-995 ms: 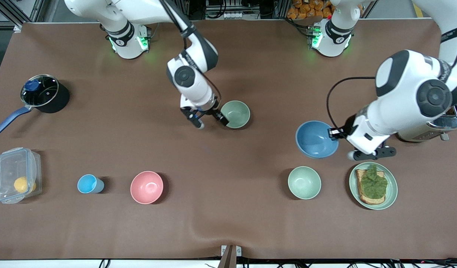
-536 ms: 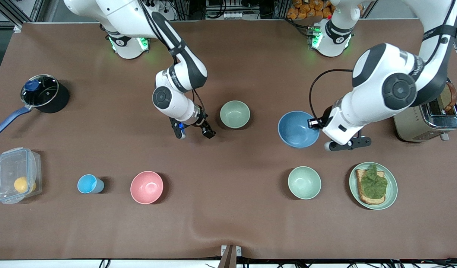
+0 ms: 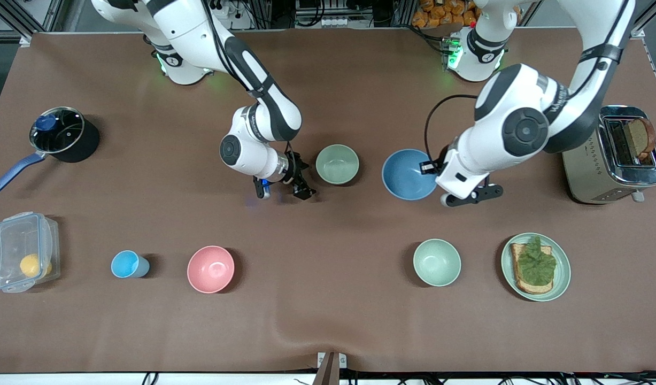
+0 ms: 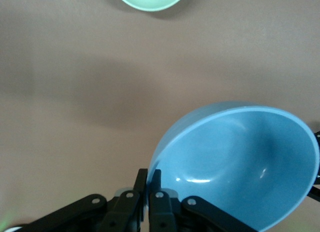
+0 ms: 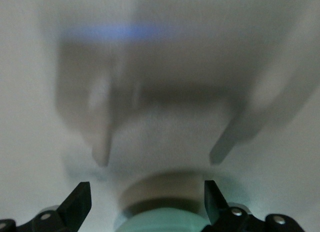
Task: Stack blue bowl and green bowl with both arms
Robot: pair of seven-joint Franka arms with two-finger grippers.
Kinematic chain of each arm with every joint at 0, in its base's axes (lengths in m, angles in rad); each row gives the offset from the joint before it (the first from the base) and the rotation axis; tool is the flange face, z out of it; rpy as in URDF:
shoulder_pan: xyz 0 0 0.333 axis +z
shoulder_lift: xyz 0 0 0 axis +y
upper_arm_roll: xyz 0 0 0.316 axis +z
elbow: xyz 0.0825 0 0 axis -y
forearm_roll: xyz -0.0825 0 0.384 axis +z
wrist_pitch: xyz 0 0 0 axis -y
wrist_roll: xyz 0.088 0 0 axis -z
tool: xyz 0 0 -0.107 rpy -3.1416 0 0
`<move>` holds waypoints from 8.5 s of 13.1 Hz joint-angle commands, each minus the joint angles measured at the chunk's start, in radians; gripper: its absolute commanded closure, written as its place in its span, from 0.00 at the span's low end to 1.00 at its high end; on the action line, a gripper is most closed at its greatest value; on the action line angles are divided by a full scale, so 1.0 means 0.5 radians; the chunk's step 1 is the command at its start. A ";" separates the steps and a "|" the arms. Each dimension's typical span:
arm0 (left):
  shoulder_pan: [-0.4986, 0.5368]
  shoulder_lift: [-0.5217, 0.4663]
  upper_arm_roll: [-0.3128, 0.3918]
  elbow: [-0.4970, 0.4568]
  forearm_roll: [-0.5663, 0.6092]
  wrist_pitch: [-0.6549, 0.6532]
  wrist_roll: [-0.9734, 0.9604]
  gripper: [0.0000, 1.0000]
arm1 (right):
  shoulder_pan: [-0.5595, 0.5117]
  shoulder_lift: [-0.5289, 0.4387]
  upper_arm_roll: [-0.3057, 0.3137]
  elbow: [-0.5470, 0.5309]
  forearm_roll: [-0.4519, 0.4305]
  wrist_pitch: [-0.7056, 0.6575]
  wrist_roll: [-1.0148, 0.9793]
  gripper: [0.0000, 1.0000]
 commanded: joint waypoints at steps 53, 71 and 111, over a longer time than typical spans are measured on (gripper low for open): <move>-0.584 0.309 0.071 -0.449 0.063 1.056 -0.586 0.00 | -0.013 -0.010 -0.008 0.001 0.092 -0.067 -0.119 0.00; 0.248 -0.403 0.165 0.588 0.057 -0.438 0.177 0.00 | -0.216 -0.412 -0.937 0.384 -0.788 -1.542 -0.537 0.00; -0.639 -0.710 1.510 0.361 -0.096 -0.613 1.169 0.00 | -1.532 -1.216 -0.124 0.768 -1.810 -1.865 -2.390 0.00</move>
